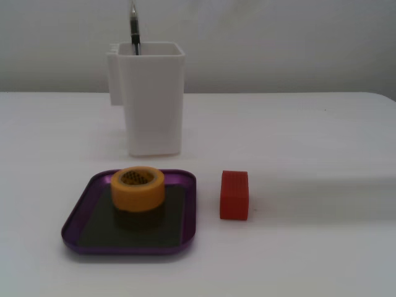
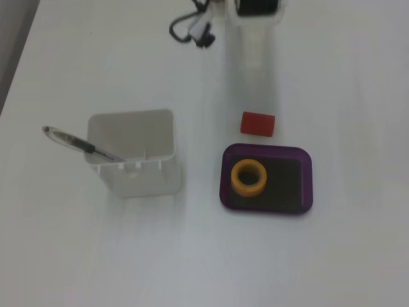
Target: Grab up the yellow tape and put it in the box.
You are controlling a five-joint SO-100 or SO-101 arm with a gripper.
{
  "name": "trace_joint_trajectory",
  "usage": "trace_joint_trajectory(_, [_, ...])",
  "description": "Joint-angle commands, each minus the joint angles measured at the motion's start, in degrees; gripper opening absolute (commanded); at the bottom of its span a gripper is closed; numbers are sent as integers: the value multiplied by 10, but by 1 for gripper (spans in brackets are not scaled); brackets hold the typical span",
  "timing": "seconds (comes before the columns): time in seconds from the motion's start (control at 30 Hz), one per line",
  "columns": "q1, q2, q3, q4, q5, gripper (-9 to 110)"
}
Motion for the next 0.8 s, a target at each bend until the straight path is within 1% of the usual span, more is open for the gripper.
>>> trace_joint_trajectory(0.0, [0, 130, -13, 56, 24, 7])
trace_joint_trajectory(0.17, [3, 272, 64, 85, 43, 7])
trace_joint_trajectory(0.3, [3, 390, 172, 84, 44, 7])
trace_joint_trajectory(0.5, [4, 574, 413, 76, 44, 7])
trace_joint_trajectory(0.77, [12, 830, 741, -4, 45, 7])
